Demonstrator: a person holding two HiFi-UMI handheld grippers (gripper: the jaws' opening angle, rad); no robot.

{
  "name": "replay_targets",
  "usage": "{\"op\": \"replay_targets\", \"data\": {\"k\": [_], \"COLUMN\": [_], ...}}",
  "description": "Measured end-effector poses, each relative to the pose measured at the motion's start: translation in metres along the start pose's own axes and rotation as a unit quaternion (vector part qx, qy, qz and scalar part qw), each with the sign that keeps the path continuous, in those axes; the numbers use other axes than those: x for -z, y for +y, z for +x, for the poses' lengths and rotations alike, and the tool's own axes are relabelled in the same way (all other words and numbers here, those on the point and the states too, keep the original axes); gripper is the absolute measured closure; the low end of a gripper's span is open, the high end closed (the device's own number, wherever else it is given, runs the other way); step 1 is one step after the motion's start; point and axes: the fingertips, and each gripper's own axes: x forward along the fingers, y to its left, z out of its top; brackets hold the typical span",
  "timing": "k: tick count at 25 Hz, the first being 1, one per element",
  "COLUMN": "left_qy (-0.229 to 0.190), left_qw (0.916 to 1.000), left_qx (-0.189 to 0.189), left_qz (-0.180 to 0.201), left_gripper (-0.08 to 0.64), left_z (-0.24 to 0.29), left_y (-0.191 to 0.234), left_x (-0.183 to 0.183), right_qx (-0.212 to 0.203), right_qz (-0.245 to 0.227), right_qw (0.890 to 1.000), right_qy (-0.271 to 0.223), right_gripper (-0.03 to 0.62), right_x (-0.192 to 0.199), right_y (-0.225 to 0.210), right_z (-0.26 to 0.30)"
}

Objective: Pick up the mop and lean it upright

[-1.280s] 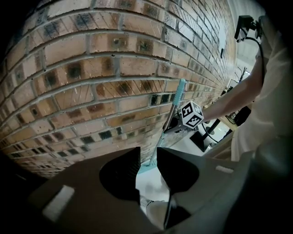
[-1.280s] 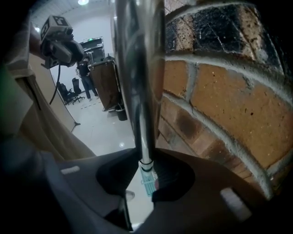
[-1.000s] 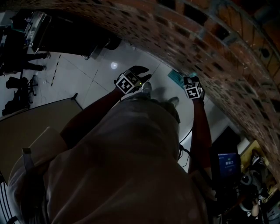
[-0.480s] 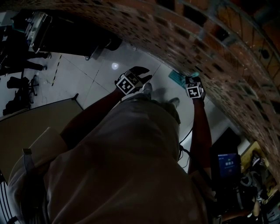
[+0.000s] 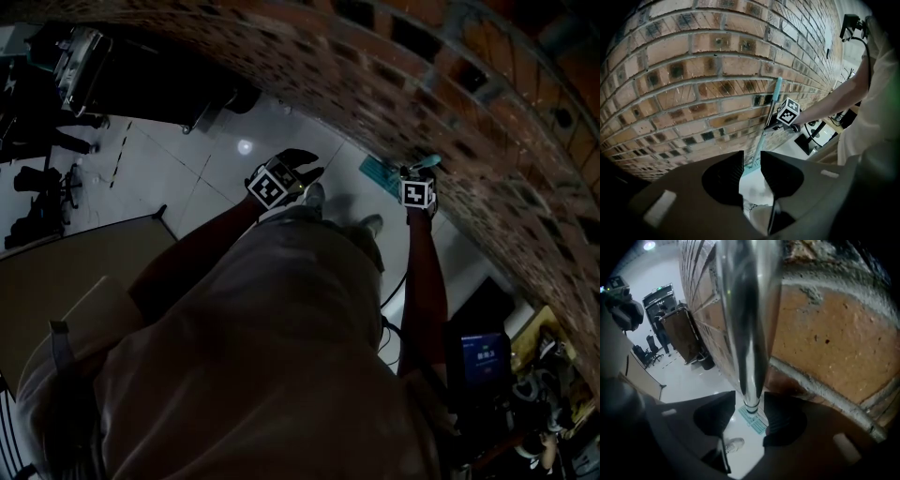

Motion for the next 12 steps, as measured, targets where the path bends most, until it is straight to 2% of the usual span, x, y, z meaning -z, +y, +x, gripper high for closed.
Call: {"op": "replay_targets", "data": {"k": [3,6,12], "left_qy": [0.000,-0.001,-0.008], "left_qw": [1.0000,1.0000,0.9999], "left_qx": [0.000,0.004,0.009], "left_qz": [0.001,0.001,0.007], "left_gripper": [0.428,0.428,0.428], "left_z": [0.000,0.001,0.002], "left_y": [0.000,-0.003,-0.009], "left_x": [0.002,0.003,0.000], "right_qx": [-0.003,0.004,0.010], "right_qz": [0.023,0.040,0.039], "right_qw": [1.000,0.999,0.999], "right_qy": [0.021,0.030,0.001], "right_gripper": [0.354,0.351,0.351], "right_x": [0.009,0.015,0.011], "right_y": [0.001,0.000,0.003], "right_z": [0.001,-0.002,-0.021]}}
